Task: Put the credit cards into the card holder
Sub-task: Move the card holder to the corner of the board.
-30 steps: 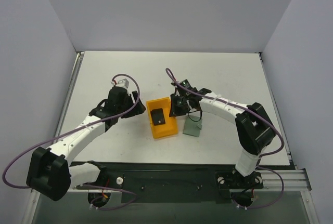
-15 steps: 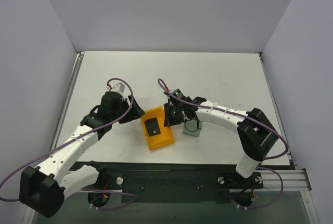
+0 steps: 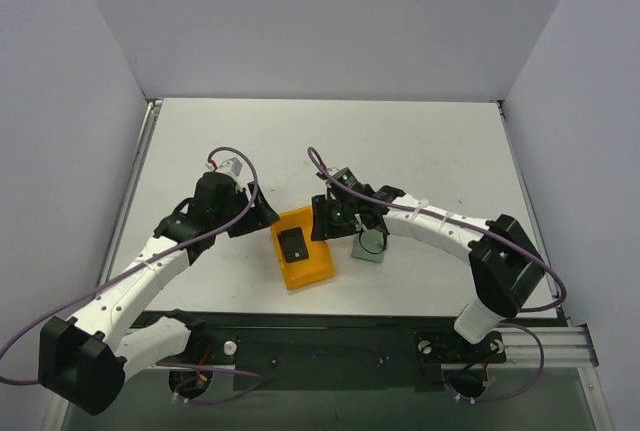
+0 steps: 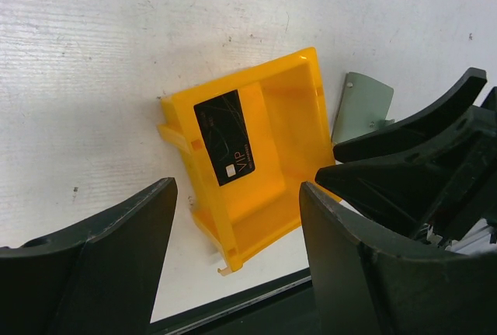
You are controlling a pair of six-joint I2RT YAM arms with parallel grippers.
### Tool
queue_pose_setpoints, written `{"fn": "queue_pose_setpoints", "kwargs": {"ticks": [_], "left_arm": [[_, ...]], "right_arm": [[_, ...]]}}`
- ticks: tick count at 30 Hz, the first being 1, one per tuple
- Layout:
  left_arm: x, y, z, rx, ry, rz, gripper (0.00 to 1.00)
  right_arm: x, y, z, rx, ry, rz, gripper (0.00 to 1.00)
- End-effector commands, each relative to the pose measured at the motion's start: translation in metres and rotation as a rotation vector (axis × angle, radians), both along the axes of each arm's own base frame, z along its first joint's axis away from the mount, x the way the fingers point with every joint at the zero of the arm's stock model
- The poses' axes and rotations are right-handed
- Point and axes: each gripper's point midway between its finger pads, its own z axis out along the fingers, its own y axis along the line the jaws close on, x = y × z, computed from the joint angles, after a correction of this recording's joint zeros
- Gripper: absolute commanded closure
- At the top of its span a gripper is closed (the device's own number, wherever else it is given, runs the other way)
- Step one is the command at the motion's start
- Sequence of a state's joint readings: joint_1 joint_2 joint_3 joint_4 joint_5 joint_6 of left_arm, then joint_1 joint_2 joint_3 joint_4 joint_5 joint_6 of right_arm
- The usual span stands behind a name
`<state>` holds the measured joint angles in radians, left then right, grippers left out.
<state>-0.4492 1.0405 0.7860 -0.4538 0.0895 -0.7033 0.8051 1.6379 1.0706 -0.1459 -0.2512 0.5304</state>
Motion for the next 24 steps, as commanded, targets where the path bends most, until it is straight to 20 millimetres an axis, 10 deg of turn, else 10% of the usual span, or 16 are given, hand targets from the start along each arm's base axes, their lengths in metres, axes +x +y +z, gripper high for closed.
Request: {"fn": "queue_pose_setpoints", "kwargs": {"ticks": [1, 24], "left_arm": [[0.006, -0.006, 0.012, -0.027, -0.031, -0.011, 0.26], [-0.003, 0.01, 0.013, -0.037, -0.043, 0.091, 0.27]], "right_arm": [[0.006, -0.001, 0.022, 0.019, -0.058, -0.004, 0.61], [0.026, -0.022, 0.087, 0.005, -0.233, -0.094, 0.55]]}}
